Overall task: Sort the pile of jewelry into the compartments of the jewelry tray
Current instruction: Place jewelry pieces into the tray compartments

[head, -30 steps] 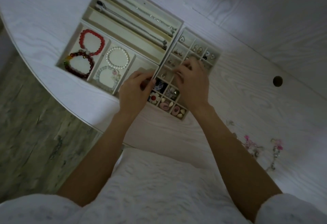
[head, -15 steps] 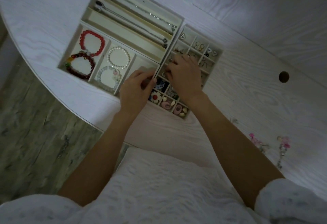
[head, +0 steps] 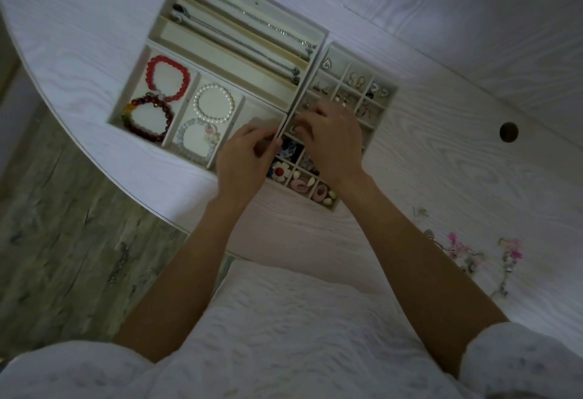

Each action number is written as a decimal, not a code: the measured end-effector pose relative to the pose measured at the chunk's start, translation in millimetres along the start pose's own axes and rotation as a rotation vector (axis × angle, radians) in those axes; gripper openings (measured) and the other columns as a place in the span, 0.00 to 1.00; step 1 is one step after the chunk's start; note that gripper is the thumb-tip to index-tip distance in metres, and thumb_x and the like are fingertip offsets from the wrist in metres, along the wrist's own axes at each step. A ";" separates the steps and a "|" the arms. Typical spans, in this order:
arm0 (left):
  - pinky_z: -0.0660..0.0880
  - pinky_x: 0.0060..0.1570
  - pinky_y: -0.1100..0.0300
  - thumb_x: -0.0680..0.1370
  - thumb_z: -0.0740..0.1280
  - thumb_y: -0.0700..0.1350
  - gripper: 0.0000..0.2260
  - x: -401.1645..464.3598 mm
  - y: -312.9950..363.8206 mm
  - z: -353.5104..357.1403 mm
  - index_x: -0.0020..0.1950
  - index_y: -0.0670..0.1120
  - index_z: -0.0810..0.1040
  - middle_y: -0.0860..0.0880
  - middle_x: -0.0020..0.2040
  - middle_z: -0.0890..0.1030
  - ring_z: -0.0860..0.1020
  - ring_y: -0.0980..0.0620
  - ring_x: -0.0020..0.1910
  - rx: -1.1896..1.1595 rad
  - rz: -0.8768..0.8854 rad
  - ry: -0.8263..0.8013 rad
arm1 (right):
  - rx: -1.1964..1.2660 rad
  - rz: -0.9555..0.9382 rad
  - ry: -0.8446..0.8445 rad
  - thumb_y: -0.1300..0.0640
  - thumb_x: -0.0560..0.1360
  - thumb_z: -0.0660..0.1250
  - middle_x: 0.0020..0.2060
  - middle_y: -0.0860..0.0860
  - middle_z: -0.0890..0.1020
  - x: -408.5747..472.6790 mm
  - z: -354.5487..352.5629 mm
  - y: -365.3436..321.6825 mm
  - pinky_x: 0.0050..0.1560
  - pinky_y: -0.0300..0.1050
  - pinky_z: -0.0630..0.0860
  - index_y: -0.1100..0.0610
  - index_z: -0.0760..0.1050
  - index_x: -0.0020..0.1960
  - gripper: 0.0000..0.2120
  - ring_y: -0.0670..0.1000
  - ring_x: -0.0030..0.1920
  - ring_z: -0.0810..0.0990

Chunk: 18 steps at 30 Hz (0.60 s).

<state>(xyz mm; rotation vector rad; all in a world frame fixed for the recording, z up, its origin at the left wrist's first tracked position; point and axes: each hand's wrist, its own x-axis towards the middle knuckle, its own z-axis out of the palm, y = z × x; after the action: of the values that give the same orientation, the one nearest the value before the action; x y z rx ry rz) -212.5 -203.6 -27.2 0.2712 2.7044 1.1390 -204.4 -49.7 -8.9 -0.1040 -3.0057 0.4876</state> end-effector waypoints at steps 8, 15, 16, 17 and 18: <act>0.64 0.39 0.69 0.78 0.66 0.47 0.12 -5.7 4.7 3.3 0.57 0.43 0.81 0.49 0.43 0.77 0.72 0.56 0.38 0.025 -0.040 0.030 | 0.102 0.250 0.019 0.59 0.73 0.70 0.40 0.52 0.79 -114.5 -52.8 67.7 0.41 0.39 0.69 0.57 0.80 0.52 0.08 0.51 0.41 0.75; 0.62 0.39 0.66 0.79 0.64 0.47 0.12 -6.6 5.2 4.7 0.58 0.42 0.80 0.41 0.47 0.78 0.74 0.51 0.42 0.062 -0.050 0.016 | -0.022 0.671 -0.014 0.58 0.72 0.70 0.47 0.59 0.80 -192.1 -58.3 125.4 0.51 0.52 0.69 0.60 0.78 0.56 0.13 0.61 0.49 0.75; 0.63 0.40 0.65 0.79 0.64 0.48 0.13 -6.7 5.1 5.3 0.59 0.43 0.80 0.41 0.48 0.79 0.75 0.49 0.43 0.074 -0.045 0.016 | -0.012 0.695 -0.019 0.57 0.73 0.69 0.48 0.59 0.80 -190.7 -58.7 125.3 0.51 0.51 0.68 0.60 0.77 0.56 0.13 0.61 0.49 0.75; 0.64 0.40 0.64 0.79 0.64 0.48 0.13 -5.9 3.2 5.7 0.59 0.43 0.80 0.41 0.47 0.79 0.76 0.47 0.44 0.088 -0.038 0.019 | -0.010 0.702 -0.028 0.56 0.74 0.68 0.47 0.59 0.81 -185.8 -57.9 124.3 0.51 0.51 0.68 0.60 0.78 0.56 0.12 0.60 0.49 0.76; 0.64 0.40 0.63 0.79 0.64 0.48 0.12 -5.5 2.2 6.1 0.59 0.43 0.80 0.40 0.47 0.79 0.77 0.45 0.45 0.100 -0.023 0.020 | -0.017 0.702 -0.036 0.55 0.75 0.67 0.47 0.58 0.81 -181.6 -57.7 122.6 0.51 0.51 0.69 0.59 0.78 0.55 0.11 0.60 0.48 0.77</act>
<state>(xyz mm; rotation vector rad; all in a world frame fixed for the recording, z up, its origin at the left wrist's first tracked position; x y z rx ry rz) -205.5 -199.2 -29.2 0.2442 2.7792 1.0076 -11.6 69.3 -8.4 -1.1782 -2.9294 0.5078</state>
